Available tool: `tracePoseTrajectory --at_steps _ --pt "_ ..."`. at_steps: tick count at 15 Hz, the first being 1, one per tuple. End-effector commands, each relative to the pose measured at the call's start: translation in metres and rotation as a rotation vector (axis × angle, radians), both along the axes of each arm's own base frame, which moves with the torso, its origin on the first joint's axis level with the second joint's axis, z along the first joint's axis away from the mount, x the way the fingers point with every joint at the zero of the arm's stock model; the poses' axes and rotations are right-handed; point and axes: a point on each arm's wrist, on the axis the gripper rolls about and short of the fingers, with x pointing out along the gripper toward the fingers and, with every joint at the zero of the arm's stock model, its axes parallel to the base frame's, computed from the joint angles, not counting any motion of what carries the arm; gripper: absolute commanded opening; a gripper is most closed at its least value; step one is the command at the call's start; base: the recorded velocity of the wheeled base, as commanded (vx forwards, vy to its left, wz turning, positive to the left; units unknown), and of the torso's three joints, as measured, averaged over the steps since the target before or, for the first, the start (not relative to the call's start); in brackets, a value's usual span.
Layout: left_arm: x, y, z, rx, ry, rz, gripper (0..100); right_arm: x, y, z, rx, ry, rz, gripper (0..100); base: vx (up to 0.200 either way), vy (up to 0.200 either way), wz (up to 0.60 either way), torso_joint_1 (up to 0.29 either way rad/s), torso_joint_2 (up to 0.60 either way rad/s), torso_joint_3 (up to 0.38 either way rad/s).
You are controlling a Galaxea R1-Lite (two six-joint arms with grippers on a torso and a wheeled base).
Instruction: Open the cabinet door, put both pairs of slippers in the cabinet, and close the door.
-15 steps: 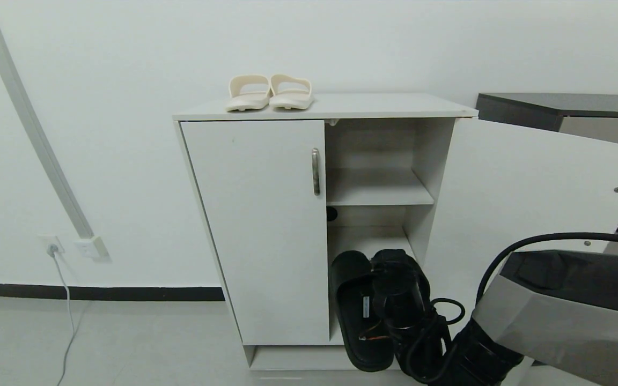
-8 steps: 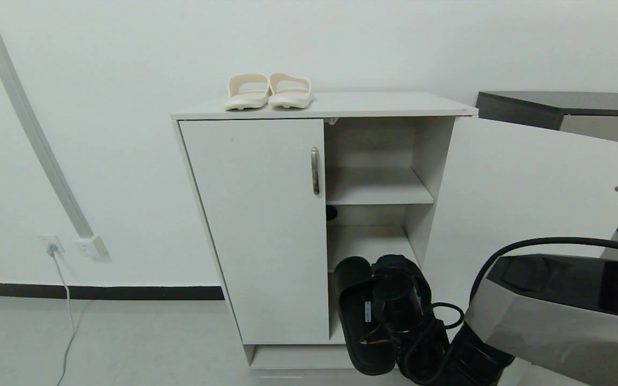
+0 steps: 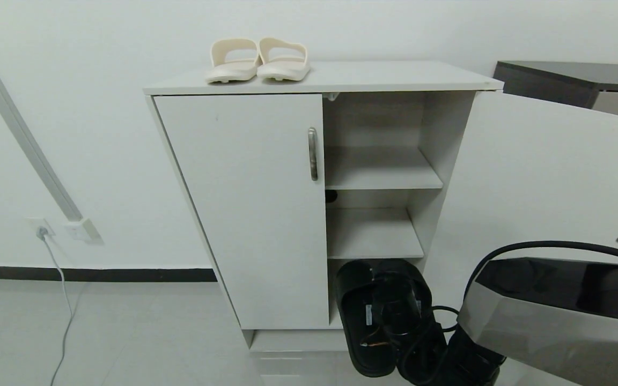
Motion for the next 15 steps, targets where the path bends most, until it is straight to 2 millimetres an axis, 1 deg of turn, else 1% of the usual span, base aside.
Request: tracePoseTrajectory --at_steps 1,2,5,7,9,10,15 --pt "0.000 0.000 0.000 0.000 0.001 0.000 0 0.001 -0.001 -0.003 -0.003 0.004 -0.004 0 0.000 0.000 0.00 0.002 0.00 -0.193" --pt "0.000 0.000 0.000 0.000 0.001 0.000 0 0.002 -0.002 -0.003 -0.002 0.005 -0.005 0 0.000 0.000 0.00 -0.002 0.00 -0.193" --pt "0.000 0.000 0.000 -0.003 0.001 0.000 0 0.012 -0.007 -0.016 -0.017 0.011 -0.044 0 0.000 0.000 0.00 0.007 0.00 -0.131" --pt "0.000 0.000 0.000 -0.003 0.001 0.000 0 0.020 -0.006 -0.017 0.012 -0.069 -0.069 0 0.000 0.000 0.00 0.000 0.00 0.000" --pt "0.000 0.000 0.000 -0.003 0.001 0.002 0 0.027 -0.011 -0.015 0.020 -0.141 -0.084 0 0.000 0.000 0.00 0.000 0.00 0.000" --pt "0.000 0.000 0.000 -0.003 0.001 0.002 0 0.029 -0.012 -0.016 0.015 -0.163 -0.084 0 0.000 0.000 0.00 0.000 0.00 0.000" --pt "0.000 0.000 0.000 -0.003 0.001 0.002 0 0.029 -0.013 -0.026 -0.006 -0.151 -0.077 0 0.000 0.000 0.00 0.000 0.00 0.000"
